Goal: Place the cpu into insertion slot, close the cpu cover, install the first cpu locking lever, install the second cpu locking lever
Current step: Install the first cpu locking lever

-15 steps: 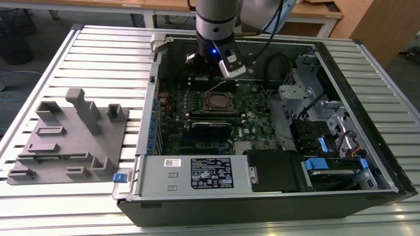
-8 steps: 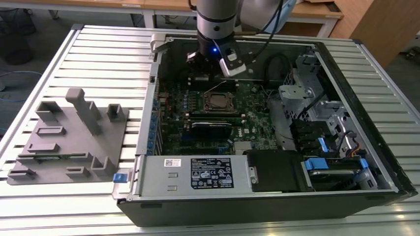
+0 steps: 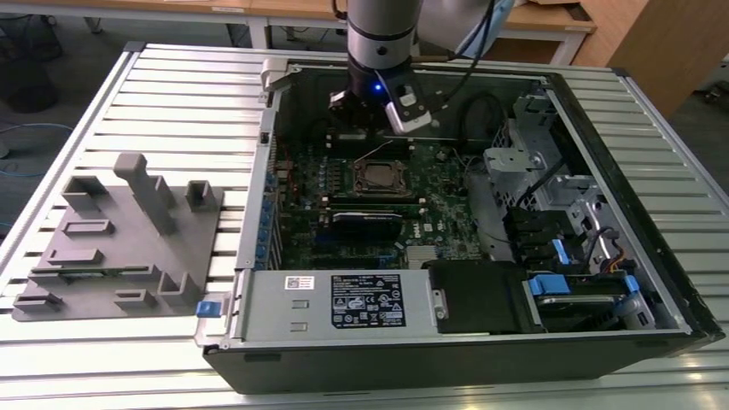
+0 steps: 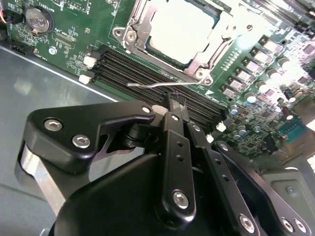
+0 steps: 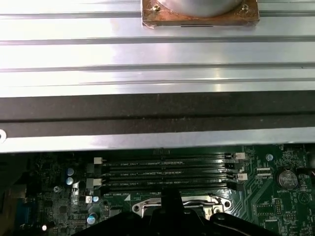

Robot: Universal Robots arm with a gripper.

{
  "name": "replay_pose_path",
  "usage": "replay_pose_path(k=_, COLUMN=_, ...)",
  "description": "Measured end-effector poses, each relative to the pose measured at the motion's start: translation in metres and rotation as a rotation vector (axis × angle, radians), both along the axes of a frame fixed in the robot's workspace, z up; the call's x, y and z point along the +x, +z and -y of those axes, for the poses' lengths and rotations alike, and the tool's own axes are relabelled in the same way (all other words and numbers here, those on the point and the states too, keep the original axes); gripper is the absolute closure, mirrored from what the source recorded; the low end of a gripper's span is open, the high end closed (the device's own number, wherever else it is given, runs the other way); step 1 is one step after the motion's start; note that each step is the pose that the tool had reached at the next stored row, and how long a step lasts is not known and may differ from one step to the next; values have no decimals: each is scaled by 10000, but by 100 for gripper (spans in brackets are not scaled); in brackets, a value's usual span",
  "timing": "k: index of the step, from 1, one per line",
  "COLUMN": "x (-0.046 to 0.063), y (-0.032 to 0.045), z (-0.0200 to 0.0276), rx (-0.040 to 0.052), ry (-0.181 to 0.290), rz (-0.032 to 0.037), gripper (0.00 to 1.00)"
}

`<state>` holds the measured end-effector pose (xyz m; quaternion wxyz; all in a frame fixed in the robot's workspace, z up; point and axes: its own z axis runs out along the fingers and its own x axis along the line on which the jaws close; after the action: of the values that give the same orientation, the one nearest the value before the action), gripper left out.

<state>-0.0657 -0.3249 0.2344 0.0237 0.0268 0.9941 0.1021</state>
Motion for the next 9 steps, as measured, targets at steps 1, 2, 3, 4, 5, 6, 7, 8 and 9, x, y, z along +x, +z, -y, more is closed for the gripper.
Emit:
replay_pose_path(k=1, x=5, y=-3, z=-6, rx=0, ry=0, rz=0, gripper=89)
replay_pose_path(k=2, x=12, y=-7, z=-11, rx=0, ry=2, rz=0, gripper=89)
replay_pose_path(k=3, x=19, y=-11, z=-15, rx=0, ry=2, rz=0, gripper=89)
replay_pose_path(k=4, x=27, y=-15, z=-18, rx=0, ry=1, rz=-1, gripper=89)
replay_pose_path(k=5, x=36, y=-19, z=-20, rx=2, ry=1, rz=1, gripper=89)
replay_pose_path(k=6, x=45, y=-23, z=-21, rx=2, ry=1, rz=1, gripper=89)
replay_pose_path(k=7, x=55, y=-26, z=-21, rx=1, ry=1, rz=0, gripper=89)
replay_pose_path(k=8, x=67, y=-30, z=-21, rx=0, ry=1, rz=-1, gripper=89)
replay_pose_path(k=9, x=78, y=-34, z=-21, rx=-1, ry=1, rz=-1, gripper=89)
